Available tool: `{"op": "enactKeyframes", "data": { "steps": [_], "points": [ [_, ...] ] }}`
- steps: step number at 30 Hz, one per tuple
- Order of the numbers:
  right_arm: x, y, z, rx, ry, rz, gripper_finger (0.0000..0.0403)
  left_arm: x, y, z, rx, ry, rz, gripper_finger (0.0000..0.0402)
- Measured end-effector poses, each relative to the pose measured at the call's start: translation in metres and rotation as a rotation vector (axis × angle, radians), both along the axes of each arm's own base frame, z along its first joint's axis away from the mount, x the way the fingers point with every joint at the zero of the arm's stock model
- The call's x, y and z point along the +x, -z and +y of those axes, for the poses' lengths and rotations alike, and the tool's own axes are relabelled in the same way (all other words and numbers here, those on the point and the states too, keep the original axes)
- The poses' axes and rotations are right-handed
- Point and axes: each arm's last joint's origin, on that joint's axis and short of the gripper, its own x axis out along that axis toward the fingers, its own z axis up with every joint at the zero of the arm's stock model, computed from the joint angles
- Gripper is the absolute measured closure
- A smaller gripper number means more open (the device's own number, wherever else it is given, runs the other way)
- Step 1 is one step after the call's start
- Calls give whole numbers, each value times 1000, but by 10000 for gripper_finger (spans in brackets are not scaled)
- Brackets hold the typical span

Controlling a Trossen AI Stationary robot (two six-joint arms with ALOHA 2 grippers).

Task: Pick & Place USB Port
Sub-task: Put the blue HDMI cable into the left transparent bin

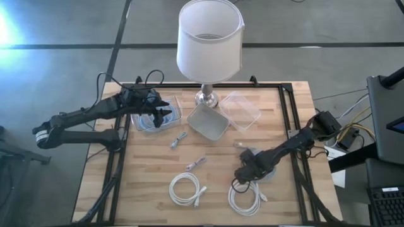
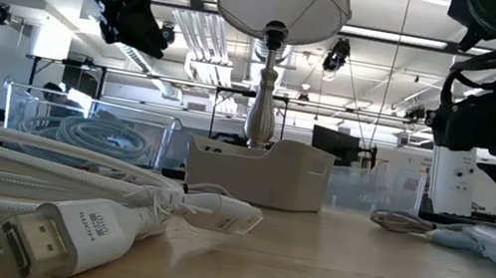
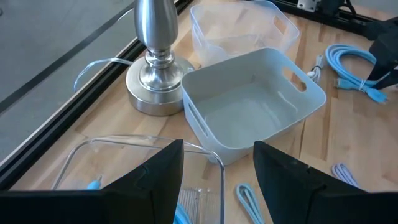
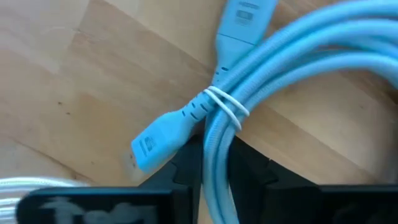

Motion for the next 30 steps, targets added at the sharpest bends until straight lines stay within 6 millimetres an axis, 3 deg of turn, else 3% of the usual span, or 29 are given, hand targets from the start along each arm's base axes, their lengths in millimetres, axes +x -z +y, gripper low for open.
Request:
{"op": "enactKeyframes", "data": {
  "steps": [5, 21, 30],
  "points": [
    [4, -9, 2, 14, -12, -26, 362, 0, 0, 0, 0, 0, -1, 204],
    [25, -58, 11, 18, -205, -213, 350, 0, 1, 0, 26, 18, 12, 204],
    [41, -87, 15, -102, -355, -344, 349, 1, 5, 0, 56, 47, 10, 204]
  ]
}}
